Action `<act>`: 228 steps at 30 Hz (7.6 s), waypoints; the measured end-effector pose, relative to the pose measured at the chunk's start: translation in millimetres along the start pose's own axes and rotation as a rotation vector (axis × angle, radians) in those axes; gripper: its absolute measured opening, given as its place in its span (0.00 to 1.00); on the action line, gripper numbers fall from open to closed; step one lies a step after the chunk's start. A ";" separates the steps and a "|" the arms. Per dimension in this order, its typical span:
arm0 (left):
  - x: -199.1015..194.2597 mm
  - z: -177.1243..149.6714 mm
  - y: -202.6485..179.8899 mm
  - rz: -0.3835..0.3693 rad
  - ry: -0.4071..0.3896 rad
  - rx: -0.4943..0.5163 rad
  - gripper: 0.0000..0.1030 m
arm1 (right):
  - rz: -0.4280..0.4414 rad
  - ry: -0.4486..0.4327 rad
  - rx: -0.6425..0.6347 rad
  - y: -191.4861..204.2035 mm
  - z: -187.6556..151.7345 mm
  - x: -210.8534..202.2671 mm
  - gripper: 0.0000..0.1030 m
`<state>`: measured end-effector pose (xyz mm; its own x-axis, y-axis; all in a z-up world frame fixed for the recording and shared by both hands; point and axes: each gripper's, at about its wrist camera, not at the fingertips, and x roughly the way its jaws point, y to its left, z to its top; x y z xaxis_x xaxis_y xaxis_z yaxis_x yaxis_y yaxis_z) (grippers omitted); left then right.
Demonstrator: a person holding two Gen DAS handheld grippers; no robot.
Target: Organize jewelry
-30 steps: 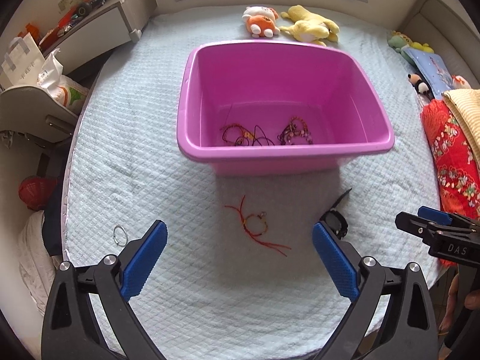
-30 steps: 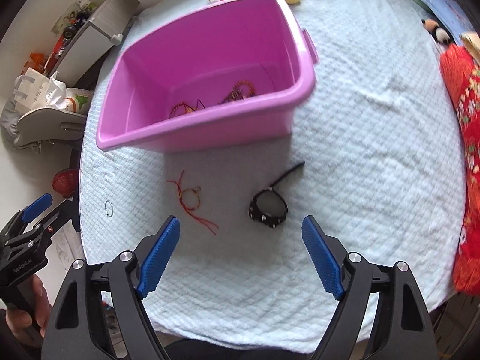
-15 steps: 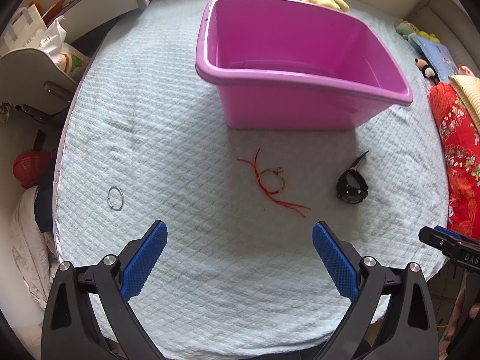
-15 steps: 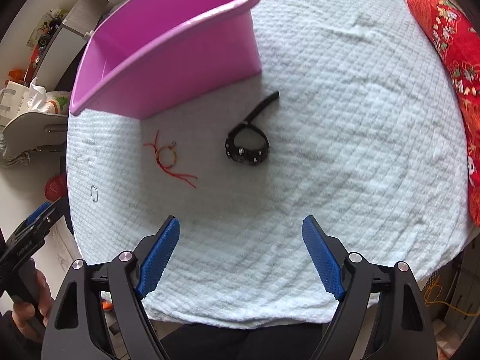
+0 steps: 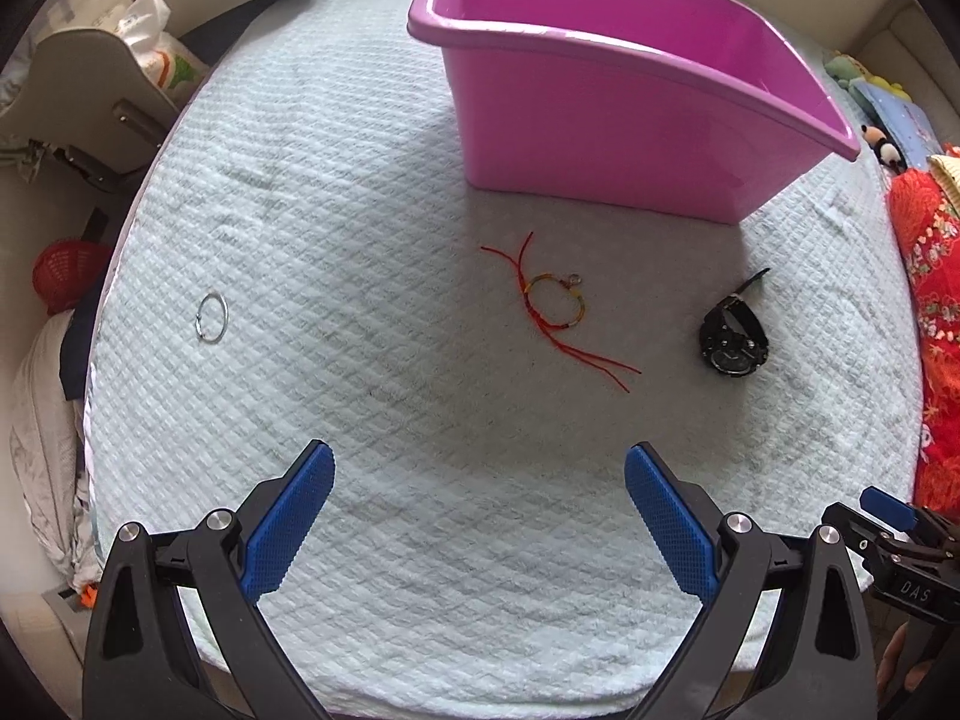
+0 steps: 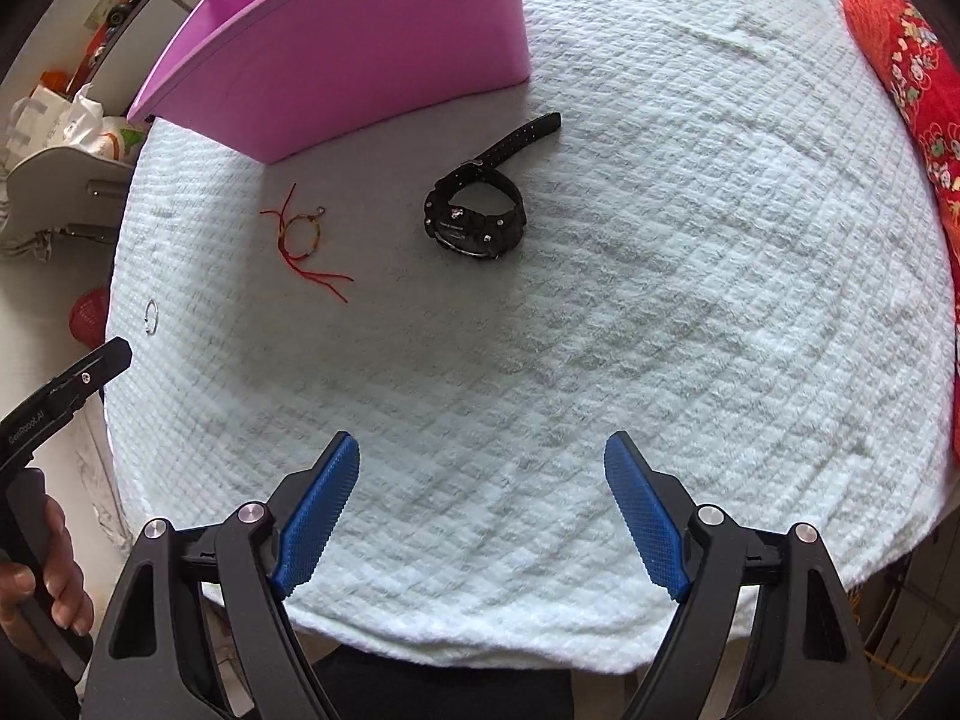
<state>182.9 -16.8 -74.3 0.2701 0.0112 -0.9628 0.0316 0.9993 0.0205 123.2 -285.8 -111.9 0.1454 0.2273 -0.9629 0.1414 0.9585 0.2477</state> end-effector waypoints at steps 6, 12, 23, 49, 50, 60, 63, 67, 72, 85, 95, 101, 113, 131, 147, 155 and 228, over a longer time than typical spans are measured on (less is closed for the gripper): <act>20.6 -15.1 -10.9 0.025 -0.068 -0.012 0.93 | 0.003 -0.126 -0.047 -7.8 2.3 20.4 0.78; 56.4 -20.4 -21.0 0.006 -0.174 0.029 0.93 | -0.026 -0.280 -0.121 -4.8 13.3 48.2 0.78; 117.4 3.2 -30.4 -0.028 -0.297 0.031 0.93 | -0.051 -0.432 -0.102 2.7 36.4 100.5 0.78; 164.4 44.4 -22.8 -0.063 -0.311 0.035 0.93 | -0.174 -0.489 -0.046 17.5 60.0 137.1 0.78; 165.9 46.3 -23.1 -0.065 -0.311 0.036 0.93 | -0.181 -0.491 -0.050 18.0 61.5 138.5 0.78; 179.3 59.5 -33.0 -0.059 -0.318 0.042 0.93 | -0.180 -0.517 -0.057 14.2 66.2 146.2 0.79; 180.9 58.9 -41.9 -0.046 -0.328 0.061 0.93 | -0.171 -0.523 -0.056 12.5 66.2 148.0 0.80; 186.3 59.7 -53.3 -0.025 -0.338 0.080 0.93 | -0.165 -0.525 -0.052 10.0 69.2 149.6 0.81; 189.3 51.6 -71.6 -0.018 -0.362 0.103 0.85 | -0.192 -0.524 -0.062 10.8 75.8 152.7 0.82; 178.3 23.8 -108.2 -0.031 -0.376 0.177 0.40 | -0.166 -0.519 -0.055 10.8 78.8 149.8 0.77; 164.5 7.9 -112.6 -0.044 -0.353 0.178 0.07 | -0.139 -0.529 -0.068 7.4 74.0 142.7 0.66; 164.7 3.5 -93.1 -0.059 -0.335 0.152 0.07 | -0.135 -0.528 -0.067 5.1 64.5 138.2 0.66; 136.0 -28.6 -95.6 -0.063 -0.325 0.156 0.07 | -0.129 -0.512 -0.067 -3.6 33.9 121.1 0.65; -8.6 -22.3 -108.4 -0.034 -0.375 0.133 0.07 | -0.059 -0.543 -0.117 -4.3 8.6 -7.4 0.65; -130.2 67.9 -106.2 -0.068 -0.488 0.095 0.07 | -0.046 -0.641 -0.169 32.9 74.1 -148.3 0.66; -127.9 146.2 -85.1 -0.114 -0.490 0.091 0.07 | -0.055 -0.645 -0.179 60.7 143.4 -175.4 0.66; -30.3 269.4 -57.4 -0.008 -0.130 -0.023 0.93 | -0.091 -0.090 -0.241 98.9 301.9 -60.4 0.70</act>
<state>432.2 -84.1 26.4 0.3928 0.0002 -0.9196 0.0126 0.9999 0.0056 424.1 -256.8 3.1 0.2303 0.1321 -0.9641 -0.0779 0.9901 0.1170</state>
